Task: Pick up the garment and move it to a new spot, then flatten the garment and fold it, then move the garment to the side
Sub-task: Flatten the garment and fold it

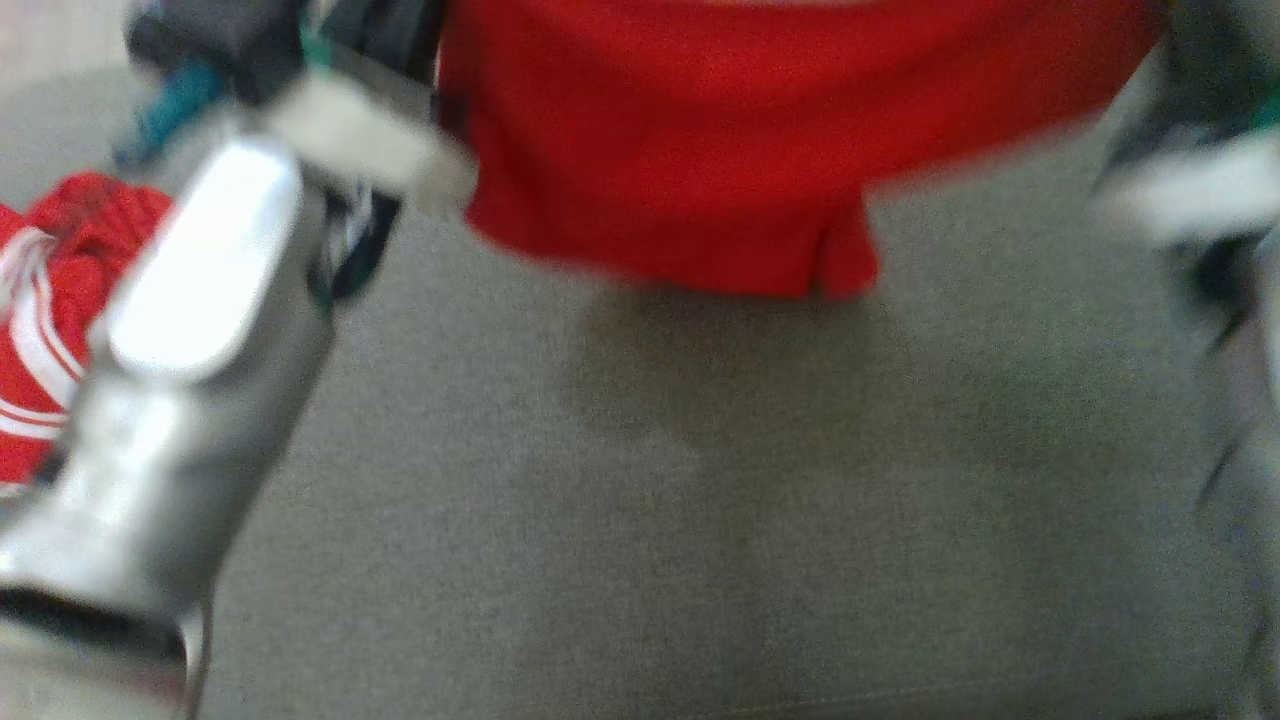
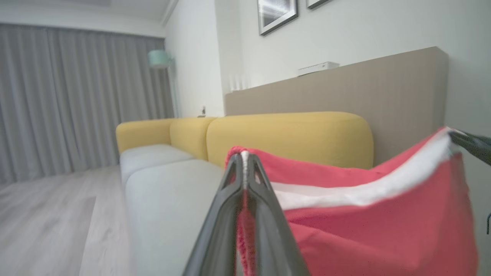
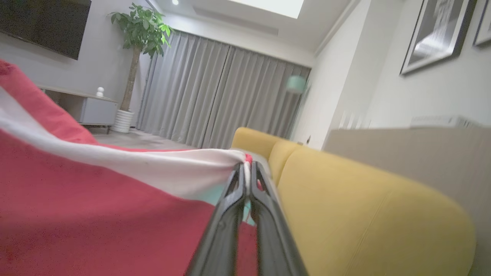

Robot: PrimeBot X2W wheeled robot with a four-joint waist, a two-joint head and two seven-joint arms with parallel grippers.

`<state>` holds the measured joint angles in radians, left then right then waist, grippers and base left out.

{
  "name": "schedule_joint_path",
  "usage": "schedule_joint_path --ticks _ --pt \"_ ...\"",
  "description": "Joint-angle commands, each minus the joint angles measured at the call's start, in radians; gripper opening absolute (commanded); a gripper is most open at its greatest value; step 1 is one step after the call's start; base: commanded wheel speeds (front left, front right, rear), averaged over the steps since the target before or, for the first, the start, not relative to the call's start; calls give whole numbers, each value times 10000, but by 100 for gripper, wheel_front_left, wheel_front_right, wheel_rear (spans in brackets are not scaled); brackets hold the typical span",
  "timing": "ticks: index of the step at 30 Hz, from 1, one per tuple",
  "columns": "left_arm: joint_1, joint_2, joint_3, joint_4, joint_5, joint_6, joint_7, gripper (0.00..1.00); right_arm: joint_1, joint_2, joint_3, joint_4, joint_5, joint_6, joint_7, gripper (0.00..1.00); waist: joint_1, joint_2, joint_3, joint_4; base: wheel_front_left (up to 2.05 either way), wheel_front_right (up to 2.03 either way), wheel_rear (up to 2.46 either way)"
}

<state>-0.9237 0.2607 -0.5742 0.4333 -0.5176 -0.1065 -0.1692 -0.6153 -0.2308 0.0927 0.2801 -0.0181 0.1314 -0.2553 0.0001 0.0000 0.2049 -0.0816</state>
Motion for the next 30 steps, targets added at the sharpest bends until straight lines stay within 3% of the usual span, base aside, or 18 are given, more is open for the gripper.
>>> schedule_joint_path --ticks 1,7,12,16,22,25,26,30 --pt "-1427 122 197 -95 182 -103 74 0 -1395 -597 183 48 151 -7 -65 0 -1 0 1129 -55 0 0 0" --pt "-4569 -411 99 892 396 -218 -709 0 -4739 -1850 -4 284 -59 -7 -65 0 -1 0 2455 -70 0 0 0" --pt "-4918 -365 -380 565 164 -237 -914 0 -4830 -2502 118 -501 -210 -7 -65 0 -1 0 2757 -13 0 0 0" --pt "-3258 314 -904 -863 235 -239 -921 0 -3133 -2730 211 -1369 1 -7 -65 0 -1 0 2807 49 0 0 0" --pt "847 1225 -1657 -2406 744 -240 -923 0 1236 -2584 -286 -2427 182 -7 -65 0 -1 0 2273 166 0 0 0" --pt "2917 1398 -1832 -2922 989 -194 -924 0 3629 -2380 -433 -2812 323 -7 -65 0 -1 0 1725 123 0 0 0" --pt "2917 1398 -1832 -2922 989 -194 -924 0 3629 -2380 -433 -2812 323 -7 -65 0 -1 0 1725 123 0 0 0" --pt "5240 1573 -1982 -3366 1213 31 -924 0 6096 -2344 -564 -3353 881 -7 -65 0 -1 0 1045 -43 0 0 0"
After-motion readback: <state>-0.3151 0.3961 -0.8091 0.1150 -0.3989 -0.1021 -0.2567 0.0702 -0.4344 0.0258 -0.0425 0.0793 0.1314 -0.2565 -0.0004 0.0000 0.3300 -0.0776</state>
